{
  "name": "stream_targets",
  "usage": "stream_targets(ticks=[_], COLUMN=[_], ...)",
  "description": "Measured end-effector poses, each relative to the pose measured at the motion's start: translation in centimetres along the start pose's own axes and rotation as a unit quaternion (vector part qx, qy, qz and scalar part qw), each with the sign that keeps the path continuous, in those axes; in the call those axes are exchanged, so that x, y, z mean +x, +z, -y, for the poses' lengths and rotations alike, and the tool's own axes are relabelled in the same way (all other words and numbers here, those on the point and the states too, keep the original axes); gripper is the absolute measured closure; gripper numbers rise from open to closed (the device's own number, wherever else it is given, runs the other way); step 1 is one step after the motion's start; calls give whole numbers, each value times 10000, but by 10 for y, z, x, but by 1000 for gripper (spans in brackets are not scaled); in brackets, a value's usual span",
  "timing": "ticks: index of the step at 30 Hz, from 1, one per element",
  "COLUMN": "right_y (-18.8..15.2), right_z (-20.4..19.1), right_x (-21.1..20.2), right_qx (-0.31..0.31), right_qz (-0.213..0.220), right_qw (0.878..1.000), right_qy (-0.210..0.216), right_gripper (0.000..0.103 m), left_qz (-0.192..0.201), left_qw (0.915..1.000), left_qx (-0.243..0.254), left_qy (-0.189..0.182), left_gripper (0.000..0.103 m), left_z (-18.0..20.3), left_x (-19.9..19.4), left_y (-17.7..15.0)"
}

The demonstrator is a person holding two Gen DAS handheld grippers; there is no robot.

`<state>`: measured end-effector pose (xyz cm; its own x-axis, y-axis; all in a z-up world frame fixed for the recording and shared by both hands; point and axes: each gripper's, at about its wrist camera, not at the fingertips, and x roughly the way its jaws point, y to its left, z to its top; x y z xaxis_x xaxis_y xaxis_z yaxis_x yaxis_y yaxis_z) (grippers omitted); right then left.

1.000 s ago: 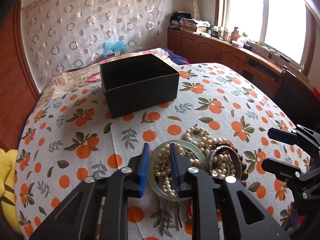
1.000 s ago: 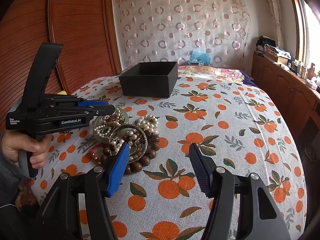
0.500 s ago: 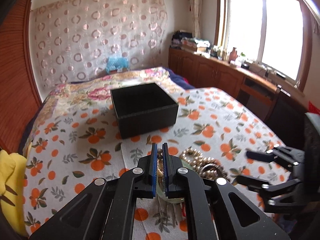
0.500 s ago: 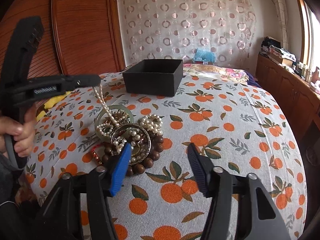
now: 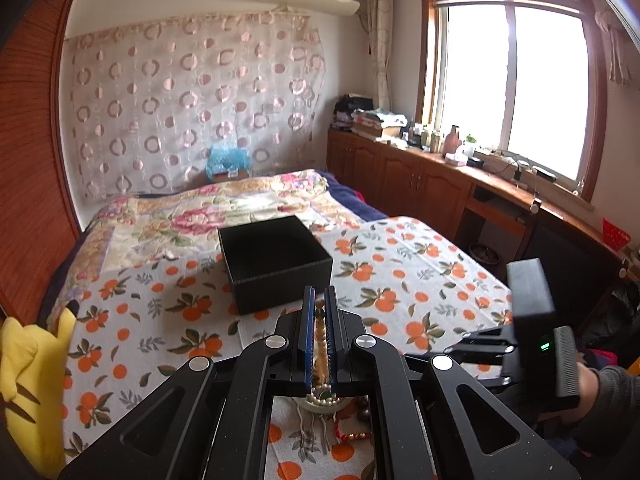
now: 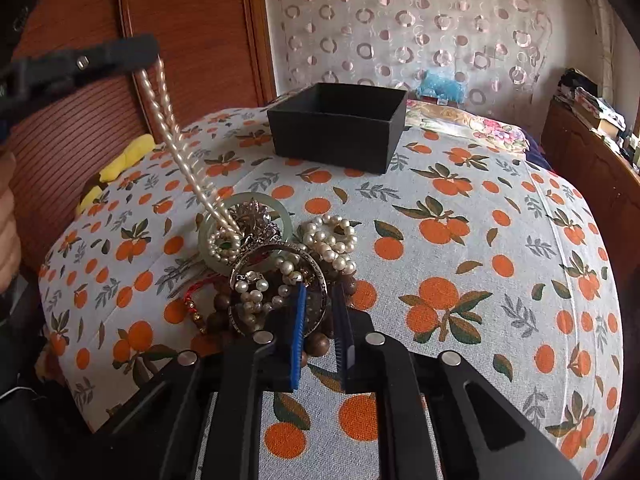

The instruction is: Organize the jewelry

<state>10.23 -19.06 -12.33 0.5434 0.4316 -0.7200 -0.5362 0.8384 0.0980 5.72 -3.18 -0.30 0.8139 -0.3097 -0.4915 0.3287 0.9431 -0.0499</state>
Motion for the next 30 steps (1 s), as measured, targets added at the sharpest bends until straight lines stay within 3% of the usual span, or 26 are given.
stream_targets(ticks=[5, 30], right_y=[3, 26], right_z=[-2, 3], right_x=[4, -33], right_qx=[-160, -415], right_qz=[-94, 453], right_qw=[9998, 9980], right_qy=[-90, -119], right_gripper=[98, 100], left_qz=[112, 347], left_qw=[9999, 9992], left_qx=[28, 9], left_qy=[47, 180], left_gripper=[99, 99], left_z=[-1, -8], left_x=[-7, -16], left_y=[7, 24])
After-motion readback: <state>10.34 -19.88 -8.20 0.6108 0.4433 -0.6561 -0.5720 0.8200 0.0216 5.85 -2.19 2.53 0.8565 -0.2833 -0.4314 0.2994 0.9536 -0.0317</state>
